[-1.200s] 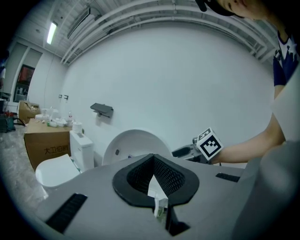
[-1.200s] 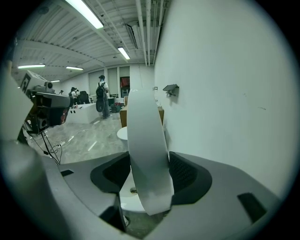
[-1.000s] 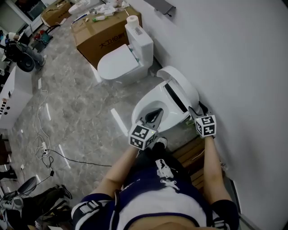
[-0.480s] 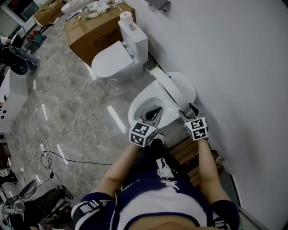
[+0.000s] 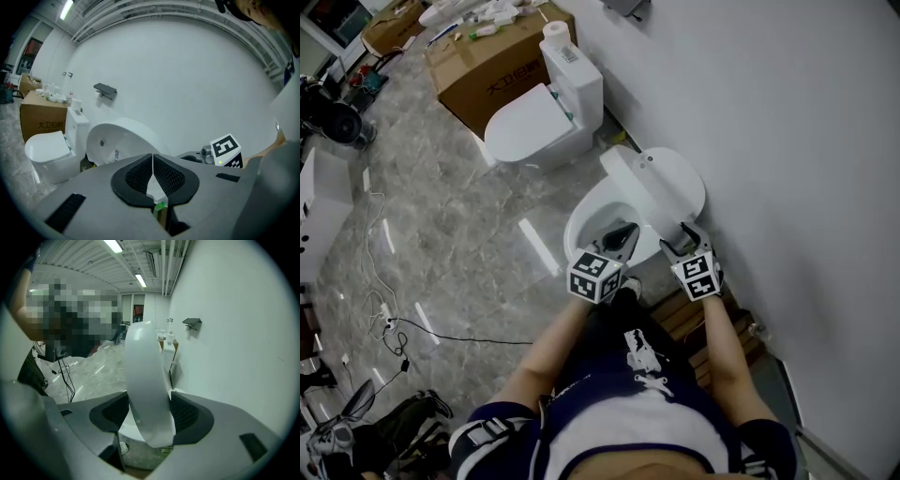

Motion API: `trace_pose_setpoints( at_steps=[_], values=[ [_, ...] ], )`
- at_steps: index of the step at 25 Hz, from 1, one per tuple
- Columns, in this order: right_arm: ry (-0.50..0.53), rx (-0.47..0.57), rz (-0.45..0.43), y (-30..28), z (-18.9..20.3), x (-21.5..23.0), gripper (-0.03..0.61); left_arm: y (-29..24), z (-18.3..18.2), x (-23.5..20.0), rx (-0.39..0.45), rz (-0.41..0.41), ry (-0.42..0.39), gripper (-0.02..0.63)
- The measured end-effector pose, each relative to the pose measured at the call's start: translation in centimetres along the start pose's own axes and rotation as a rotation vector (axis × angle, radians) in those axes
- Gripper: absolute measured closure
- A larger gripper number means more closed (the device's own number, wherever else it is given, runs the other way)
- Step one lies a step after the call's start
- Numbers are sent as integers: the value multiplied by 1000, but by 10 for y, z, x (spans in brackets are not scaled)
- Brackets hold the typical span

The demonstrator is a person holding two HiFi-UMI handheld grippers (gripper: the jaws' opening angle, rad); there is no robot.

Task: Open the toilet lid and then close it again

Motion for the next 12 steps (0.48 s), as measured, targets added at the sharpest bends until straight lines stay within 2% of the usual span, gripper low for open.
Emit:
trace_pose_setpoints(
  at_steps=[5,12],
  values=[
    [15,-27,-18,-5,5,-13,324,2,11,-6,-25,10,71,606],
    [47,-60,-46,-11,10,-27,316,12,23,-12,-63,14,97,606]
  ],
)
Point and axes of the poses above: the fingertips, and each gripper's own axes: y backward along the fingers, x to its right, z out of its underside, the point moved 2 cm from there along y, backward along the fingers, and after that the axes turned 10 degrees about x, right-handed, at the moved point
